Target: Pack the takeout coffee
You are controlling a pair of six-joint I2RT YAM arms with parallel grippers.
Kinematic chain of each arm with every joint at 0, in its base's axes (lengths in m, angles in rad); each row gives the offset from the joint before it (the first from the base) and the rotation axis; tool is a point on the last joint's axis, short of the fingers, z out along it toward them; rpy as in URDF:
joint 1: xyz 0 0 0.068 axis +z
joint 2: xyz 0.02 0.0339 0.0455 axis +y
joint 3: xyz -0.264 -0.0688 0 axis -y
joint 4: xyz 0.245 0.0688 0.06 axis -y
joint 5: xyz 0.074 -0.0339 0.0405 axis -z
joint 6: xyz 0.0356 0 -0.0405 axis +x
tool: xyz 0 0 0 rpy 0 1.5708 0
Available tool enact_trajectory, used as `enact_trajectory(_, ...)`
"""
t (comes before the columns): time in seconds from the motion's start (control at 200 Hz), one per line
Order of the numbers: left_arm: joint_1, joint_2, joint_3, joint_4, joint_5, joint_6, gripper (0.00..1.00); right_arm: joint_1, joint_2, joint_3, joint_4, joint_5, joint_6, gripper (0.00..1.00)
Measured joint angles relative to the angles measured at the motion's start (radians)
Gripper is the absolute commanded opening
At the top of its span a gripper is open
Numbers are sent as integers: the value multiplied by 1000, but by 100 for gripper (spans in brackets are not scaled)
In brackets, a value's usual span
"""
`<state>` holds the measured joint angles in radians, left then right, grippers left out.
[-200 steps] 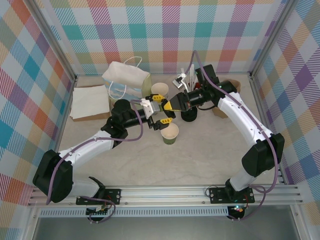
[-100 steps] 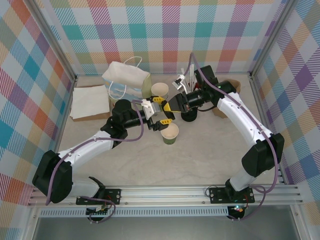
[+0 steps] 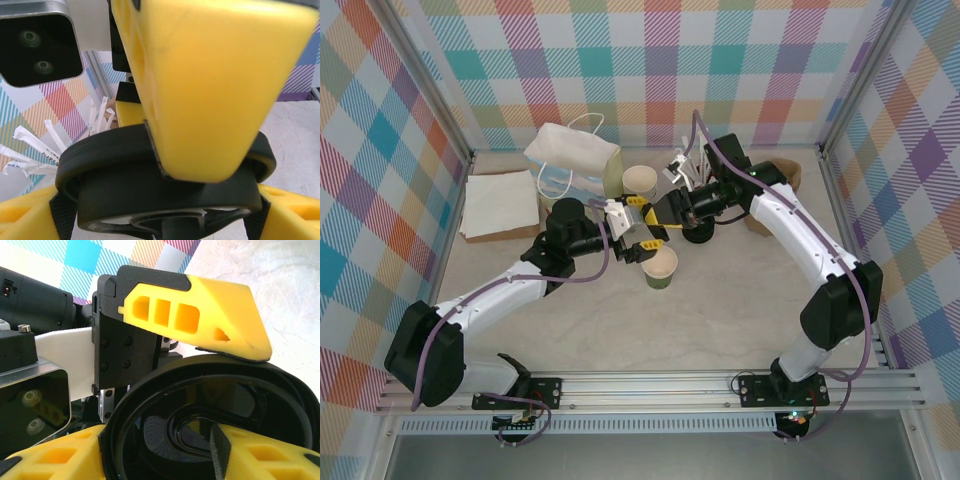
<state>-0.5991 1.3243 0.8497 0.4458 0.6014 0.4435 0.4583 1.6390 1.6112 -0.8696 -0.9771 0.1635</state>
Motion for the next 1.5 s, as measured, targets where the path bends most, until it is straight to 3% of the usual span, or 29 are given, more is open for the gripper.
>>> enact_trajectory(0.46, 0, 2, 34, -87, -15, 18, 85, 6, 15, 0, 1, 1, 0, 53)
enact_trajectory(1.145, -1, 12, 49, -140, -45, 41, 91, 20, 19, 8, 0, 21, -5, 4)
enact_trajectory(1.5, -1, -90, 8, -91, -77, 55, 100, -47, -29, -93, 89, -26, 61, 1)
